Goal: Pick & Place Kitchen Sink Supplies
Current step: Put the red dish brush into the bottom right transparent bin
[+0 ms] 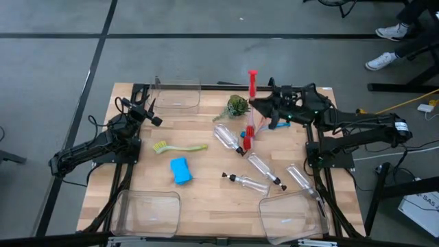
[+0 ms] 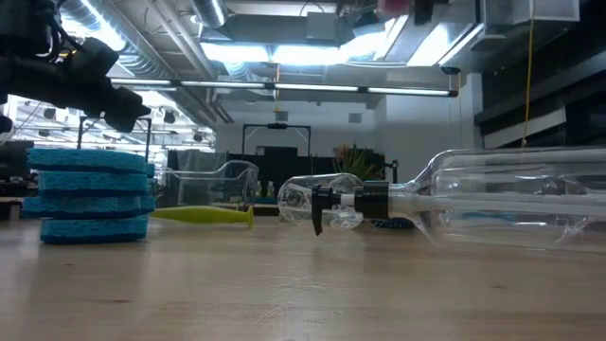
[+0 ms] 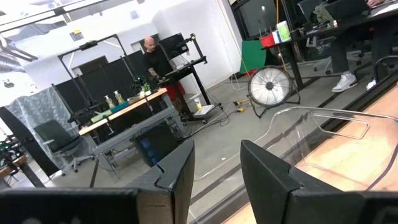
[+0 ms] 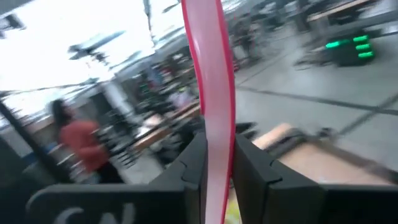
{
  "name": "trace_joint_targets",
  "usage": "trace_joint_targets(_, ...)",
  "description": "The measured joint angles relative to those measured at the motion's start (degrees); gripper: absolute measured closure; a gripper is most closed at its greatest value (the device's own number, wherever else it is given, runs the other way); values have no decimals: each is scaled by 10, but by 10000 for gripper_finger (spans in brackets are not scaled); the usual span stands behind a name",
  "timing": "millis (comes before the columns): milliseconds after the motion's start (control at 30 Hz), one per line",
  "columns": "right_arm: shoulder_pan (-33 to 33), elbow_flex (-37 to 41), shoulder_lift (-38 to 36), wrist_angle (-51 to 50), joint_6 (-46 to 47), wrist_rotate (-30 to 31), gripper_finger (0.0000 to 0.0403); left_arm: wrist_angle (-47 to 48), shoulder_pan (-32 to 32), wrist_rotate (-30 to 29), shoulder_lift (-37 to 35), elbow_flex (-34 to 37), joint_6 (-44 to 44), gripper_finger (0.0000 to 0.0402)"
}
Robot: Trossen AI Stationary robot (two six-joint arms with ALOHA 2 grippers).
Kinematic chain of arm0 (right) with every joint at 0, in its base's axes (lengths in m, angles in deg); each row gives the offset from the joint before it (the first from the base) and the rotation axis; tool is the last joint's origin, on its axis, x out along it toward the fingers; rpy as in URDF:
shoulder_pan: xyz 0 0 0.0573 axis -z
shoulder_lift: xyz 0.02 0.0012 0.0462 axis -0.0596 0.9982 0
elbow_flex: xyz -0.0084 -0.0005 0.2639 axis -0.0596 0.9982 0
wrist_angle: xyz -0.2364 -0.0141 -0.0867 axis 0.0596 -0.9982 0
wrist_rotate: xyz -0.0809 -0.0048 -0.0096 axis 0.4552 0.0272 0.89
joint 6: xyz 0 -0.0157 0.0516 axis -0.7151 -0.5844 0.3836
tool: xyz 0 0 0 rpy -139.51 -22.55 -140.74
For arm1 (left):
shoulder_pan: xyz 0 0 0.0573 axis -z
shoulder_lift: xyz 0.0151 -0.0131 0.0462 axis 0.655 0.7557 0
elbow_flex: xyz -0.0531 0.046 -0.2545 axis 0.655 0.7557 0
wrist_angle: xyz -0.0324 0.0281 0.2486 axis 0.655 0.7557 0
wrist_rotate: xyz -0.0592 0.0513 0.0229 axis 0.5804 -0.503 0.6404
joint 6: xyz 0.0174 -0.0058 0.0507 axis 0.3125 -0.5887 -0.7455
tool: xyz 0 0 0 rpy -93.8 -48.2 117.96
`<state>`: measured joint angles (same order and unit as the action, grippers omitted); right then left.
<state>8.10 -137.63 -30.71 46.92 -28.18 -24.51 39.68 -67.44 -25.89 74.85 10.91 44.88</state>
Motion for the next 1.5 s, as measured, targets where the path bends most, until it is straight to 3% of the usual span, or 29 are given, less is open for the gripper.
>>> trace_joint_targets(500,-154,-215,40,-329,-86,-119,345,0,0,0,0,0,0,277)
trace_joint_targets(1033,-404,-216,62,-363,-99,-127,348,0,0,0,0,0,0,277)
trace_joint_targets(1500,-543,-215,123,-423,-31,-93,346,0,0,0,0,0,0,276)
